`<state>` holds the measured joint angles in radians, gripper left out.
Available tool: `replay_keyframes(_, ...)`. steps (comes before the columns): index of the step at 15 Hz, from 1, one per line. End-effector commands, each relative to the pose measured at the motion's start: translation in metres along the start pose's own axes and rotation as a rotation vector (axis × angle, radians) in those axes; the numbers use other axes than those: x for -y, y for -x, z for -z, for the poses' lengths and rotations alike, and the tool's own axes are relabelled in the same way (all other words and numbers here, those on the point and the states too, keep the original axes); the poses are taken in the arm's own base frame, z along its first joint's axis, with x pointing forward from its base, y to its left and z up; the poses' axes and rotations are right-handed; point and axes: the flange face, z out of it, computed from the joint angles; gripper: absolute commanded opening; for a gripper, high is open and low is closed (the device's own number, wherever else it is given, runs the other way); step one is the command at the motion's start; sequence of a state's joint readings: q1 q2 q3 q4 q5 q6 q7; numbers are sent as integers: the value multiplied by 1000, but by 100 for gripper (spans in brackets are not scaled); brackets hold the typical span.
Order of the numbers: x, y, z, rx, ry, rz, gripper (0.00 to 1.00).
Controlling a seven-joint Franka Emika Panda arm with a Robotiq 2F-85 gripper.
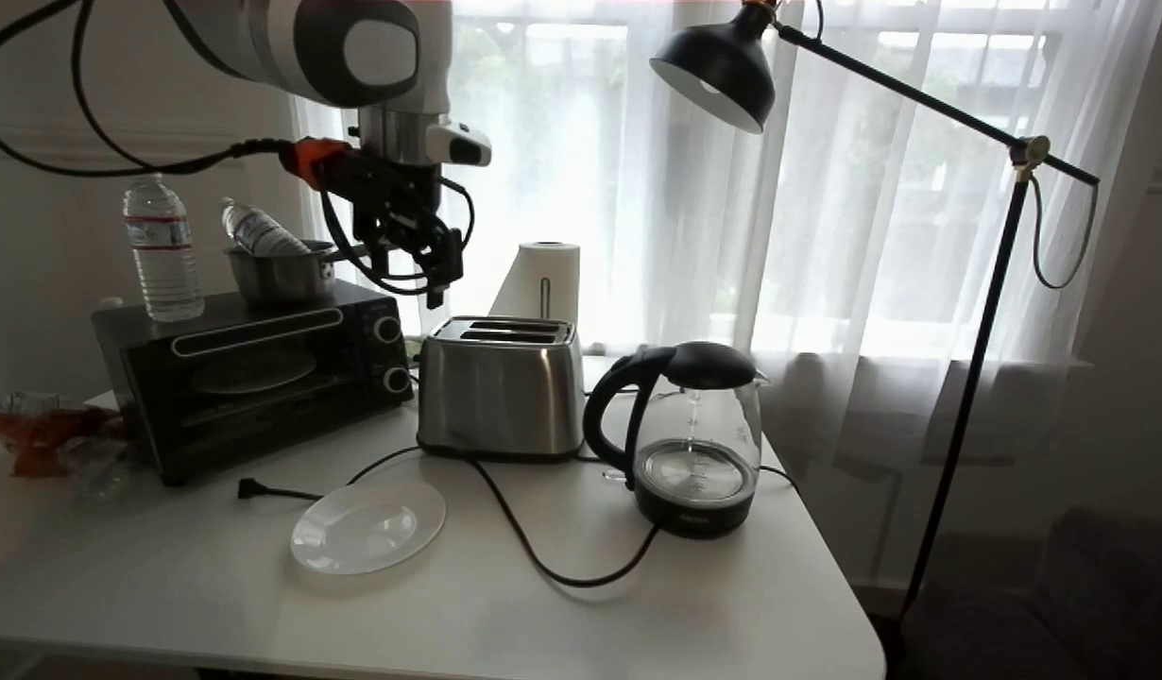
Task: Turn the toaster to the left
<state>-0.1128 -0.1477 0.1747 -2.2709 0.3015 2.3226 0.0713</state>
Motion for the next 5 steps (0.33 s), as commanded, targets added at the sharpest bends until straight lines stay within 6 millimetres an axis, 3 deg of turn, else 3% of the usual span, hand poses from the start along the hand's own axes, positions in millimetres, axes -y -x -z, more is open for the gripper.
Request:
replay_keyframes(1, -9, 2, 11, 2, 7, -13, 100)
replay_keyframes(3, -8, 2, 13, -5, 2, -8, 100)
replay_keyframes(5, 0, 1, 1, 7, 1, 5, 100)
